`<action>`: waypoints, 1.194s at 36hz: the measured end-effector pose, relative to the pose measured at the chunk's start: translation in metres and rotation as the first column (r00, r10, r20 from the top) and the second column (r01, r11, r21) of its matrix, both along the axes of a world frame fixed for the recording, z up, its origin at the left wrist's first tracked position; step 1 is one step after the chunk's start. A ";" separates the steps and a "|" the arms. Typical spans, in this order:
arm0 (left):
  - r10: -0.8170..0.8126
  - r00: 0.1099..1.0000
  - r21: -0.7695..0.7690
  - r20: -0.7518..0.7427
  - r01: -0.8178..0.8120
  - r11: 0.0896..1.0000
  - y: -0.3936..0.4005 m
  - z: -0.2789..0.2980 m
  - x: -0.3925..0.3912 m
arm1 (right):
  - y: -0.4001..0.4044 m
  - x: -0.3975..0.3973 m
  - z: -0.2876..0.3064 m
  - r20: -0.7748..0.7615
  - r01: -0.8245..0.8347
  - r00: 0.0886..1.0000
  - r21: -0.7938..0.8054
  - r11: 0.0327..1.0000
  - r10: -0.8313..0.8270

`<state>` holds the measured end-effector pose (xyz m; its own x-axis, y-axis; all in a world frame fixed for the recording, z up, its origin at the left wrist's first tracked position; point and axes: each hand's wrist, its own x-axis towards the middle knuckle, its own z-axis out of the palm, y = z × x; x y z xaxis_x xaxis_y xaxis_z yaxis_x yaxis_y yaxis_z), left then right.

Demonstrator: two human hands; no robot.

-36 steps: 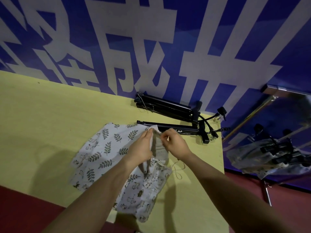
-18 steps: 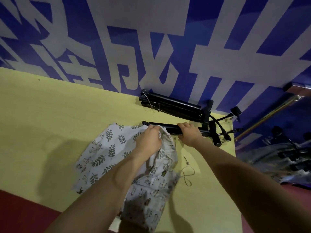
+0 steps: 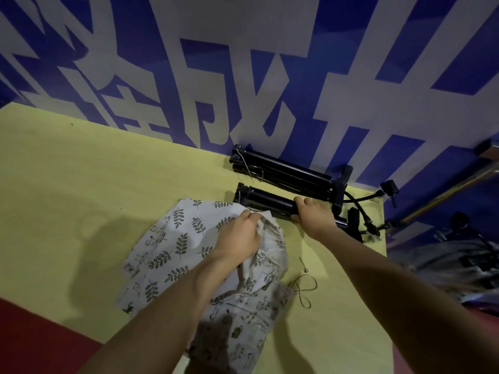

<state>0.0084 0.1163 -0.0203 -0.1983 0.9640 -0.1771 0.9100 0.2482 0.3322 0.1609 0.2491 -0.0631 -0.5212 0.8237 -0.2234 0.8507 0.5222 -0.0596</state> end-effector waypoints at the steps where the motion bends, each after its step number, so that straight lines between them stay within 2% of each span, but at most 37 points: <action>1: 0.002 1.000 0.007 0.004 -0.002 1.000 -0.001 0.000 0.000 | 0.001 0.002 0.003 -0.009 0.006 1.000 0.019 1.000 -0.006; 7: 0.015 1.000 0.040 0.022 -0.016 0.999 -0.003 0.007 0.002 | 0.000 0.014 0.026 -0.209 0.099 0.973 0.014 0.995 -0.094; 12: 0.045 0.995 0.049 0.089 -0.050 0.998 -0.005 0.017 0.011 | -0.014 0.026 0.045 -0.364 0.115 0.926 0.020 0.993 -0.100; 20: 0.051 0.984 0.039 0.168 -0.059 0.998 -0.010 0.029 0.018 | -0.046 0.053 0.079 -0.452 0.138 0.886 0.046 0.989 -0.103; 28: 0.003 0.975 0.056 0.224 -0.015 0.998 -0.018 0.041 0.024 | -0.077 0.074 0.100 -0.659 0.166 0.725 -0.114 0.979 -0.200; 32: -0.051 0.964 0.037 0.263 0.042 0.998 -0.024 0.046 0.025 | -0.092 0.082 0.102 -0.669 0.193 0.717 -0.080 0.978 -0.196; 36: -0.055 0.939 0.042 0.338 0.044 0.998 -0.033 0.042 0.019 | -0.108 0.086 0.099 -0.570 0.195 0.794 -0.090 0.977 -0.211; 39: -0.057 0.918 0.075 0.393 0.030 0.997 -0.038 0.040 0.011 | -0.121 0.088 0.090 -0.503 0.108 0.852 -0.107 0.988 -0.148; 43: -0.077 0.925 0.074 0.372 0.053 0.996 -0.047 0.037 -0.005 | -0.132 0.086 0.080 -0.460 0.054 0.881 -0.125 0.991 -0.106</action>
<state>0.0037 0.0692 0.0166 -0.0662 0.9839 -0.1661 0.7298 0.1613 0.6644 0.2470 0.1175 0.0166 -0.5195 0.8524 -0.0596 0.7502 0.4216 -0.5093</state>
